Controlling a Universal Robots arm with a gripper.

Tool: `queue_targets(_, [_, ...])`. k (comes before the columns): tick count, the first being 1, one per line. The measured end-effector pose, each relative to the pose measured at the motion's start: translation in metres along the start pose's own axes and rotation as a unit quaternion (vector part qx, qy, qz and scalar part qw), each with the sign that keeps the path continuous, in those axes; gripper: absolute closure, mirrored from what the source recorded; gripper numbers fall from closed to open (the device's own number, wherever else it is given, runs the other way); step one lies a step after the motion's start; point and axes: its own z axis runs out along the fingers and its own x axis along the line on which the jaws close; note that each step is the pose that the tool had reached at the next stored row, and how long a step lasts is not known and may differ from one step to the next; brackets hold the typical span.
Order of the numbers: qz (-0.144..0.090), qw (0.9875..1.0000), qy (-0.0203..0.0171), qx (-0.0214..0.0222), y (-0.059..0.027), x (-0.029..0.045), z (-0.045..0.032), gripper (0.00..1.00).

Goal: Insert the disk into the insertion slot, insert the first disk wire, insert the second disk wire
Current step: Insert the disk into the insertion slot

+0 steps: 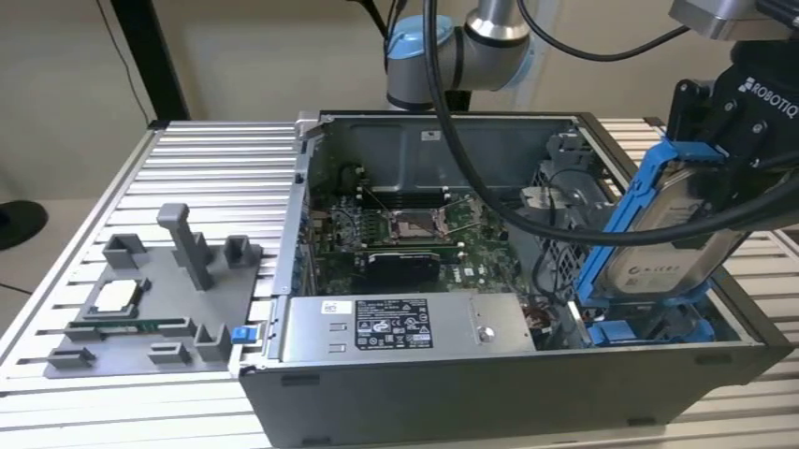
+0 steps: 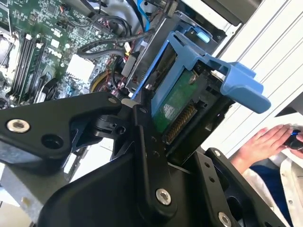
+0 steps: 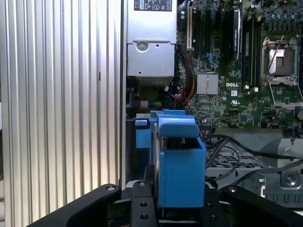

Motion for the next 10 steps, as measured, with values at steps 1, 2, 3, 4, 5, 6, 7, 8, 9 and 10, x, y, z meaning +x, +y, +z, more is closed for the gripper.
queue_targets(1, [0.000,1.0000,0.0000,0.0000,0.0000,0.0000,0.0001,1.00])
queue_targets(2, [0.000,1.0000,-0.0001,0.0000,0.0000,0.0000,0.0002,1.00])
queue_targets(3, [0.000,1.0000,-0.0001,0.0000,0.0000,0.0000,0.0003,1.00])
queue_targets(4, [0.000,1.0000,-0.0001,0.0000,0.0000,0.0000,0.0003,1.00])
queue_targets(5, [0.000,1.0000,-0.0001,0.0000,0.0000,0.0000,0.0003,1.00])
queue_targets(6, [0.000,1.0000,-0.0001,0.0000,0.0000,0.0000,0.0003,1.00])
queue_targets(7, [0.000,1.0000,-0.0003,0.0000,0.0000,-0.0002,0.0007,1.00])
queue_targets(8, [0.000,1.0000,-0.0004,-0.0001,-0.0006,-0.0004,0.0014,1.00])
queue_targets(9, [0.000,1.0000,-0.0004,-0.0002,-0.0013,-0.0004,0.0022,1.00])
queue_targets(10, [0.000,1.0000,-0.0009,-0.0002,-0.0016,-0.0004,0.0032,1.00])
